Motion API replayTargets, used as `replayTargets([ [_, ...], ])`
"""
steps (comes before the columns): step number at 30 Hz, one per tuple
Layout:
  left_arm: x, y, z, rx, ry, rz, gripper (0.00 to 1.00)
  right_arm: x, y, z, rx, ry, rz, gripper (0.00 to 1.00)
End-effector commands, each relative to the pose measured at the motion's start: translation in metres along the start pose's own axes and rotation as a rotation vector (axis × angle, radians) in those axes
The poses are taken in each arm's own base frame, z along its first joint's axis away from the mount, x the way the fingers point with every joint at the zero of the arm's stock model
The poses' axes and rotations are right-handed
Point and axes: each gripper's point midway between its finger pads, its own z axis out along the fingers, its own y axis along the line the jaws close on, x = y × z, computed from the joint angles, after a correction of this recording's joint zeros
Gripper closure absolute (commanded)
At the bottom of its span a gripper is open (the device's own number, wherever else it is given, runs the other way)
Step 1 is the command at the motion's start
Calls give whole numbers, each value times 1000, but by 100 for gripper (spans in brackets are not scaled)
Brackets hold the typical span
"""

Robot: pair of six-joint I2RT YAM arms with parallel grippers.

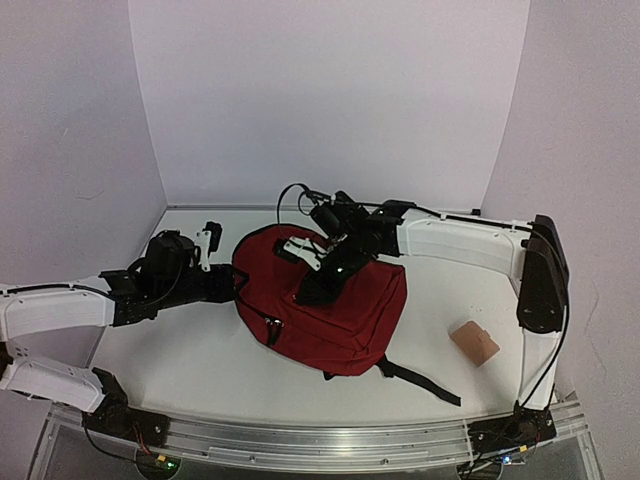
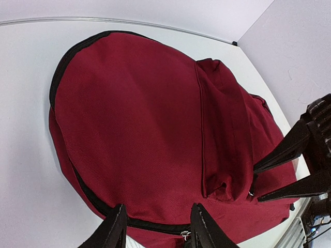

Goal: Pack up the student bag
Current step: Unzip the student bag at the center of the board.

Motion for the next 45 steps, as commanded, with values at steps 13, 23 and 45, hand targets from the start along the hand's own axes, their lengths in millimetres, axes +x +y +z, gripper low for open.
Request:
replayTargets([
  [13,-11,-11,-6,55,-52,-4,58,-10,-25,-9,107,-13,8,89],
  [23,-8,-20,4,104,-34,14,59,-16,-43,-23,90,-54,73,100],
  [45,21,-88,52,256,14,422,46,-9,-27,-30,-19,-47,98,88],
])
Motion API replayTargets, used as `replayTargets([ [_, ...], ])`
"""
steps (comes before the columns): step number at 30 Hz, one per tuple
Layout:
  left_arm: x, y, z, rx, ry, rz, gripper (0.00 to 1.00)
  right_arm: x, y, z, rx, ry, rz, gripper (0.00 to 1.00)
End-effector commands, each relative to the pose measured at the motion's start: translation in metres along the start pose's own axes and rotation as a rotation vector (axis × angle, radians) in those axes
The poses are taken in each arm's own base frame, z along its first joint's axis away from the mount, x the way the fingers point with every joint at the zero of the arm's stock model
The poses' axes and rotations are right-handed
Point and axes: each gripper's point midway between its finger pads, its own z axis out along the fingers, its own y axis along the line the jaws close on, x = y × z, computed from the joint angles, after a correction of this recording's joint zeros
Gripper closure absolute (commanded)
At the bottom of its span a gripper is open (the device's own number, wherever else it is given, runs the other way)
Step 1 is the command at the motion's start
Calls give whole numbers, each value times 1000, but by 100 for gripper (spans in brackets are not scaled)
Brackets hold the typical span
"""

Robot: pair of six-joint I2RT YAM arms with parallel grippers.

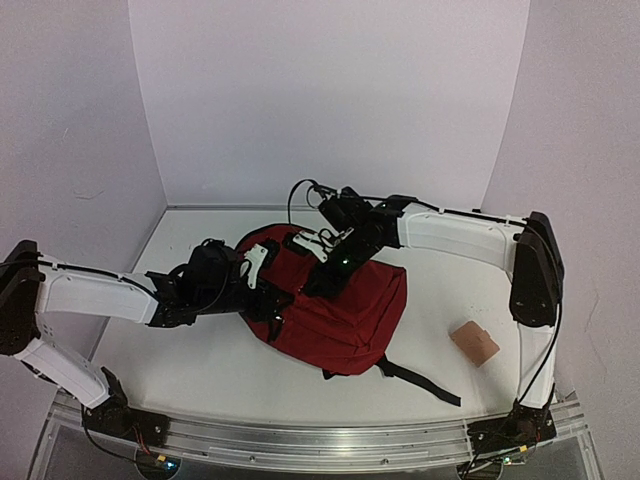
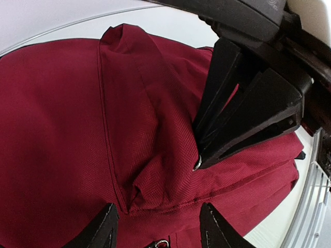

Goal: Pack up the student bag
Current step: Unzip the student bag at the center of the board.

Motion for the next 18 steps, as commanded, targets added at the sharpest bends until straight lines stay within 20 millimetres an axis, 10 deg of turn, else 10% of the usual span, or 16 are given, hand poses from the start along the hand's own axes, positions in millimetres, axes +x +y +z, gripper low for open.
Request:
replayTargets([
  [1,-25,-12,5,36,-69,102,46,-17,3,-32,2,-58,-6,89],
  [8,-19,-15,11,51,-55,157,42,-20,5,-35,-18,-65,4,82],
  [18,-21,-15,21,44,-53,179,42,-22,11,-40,-39,-72,3,98],
])
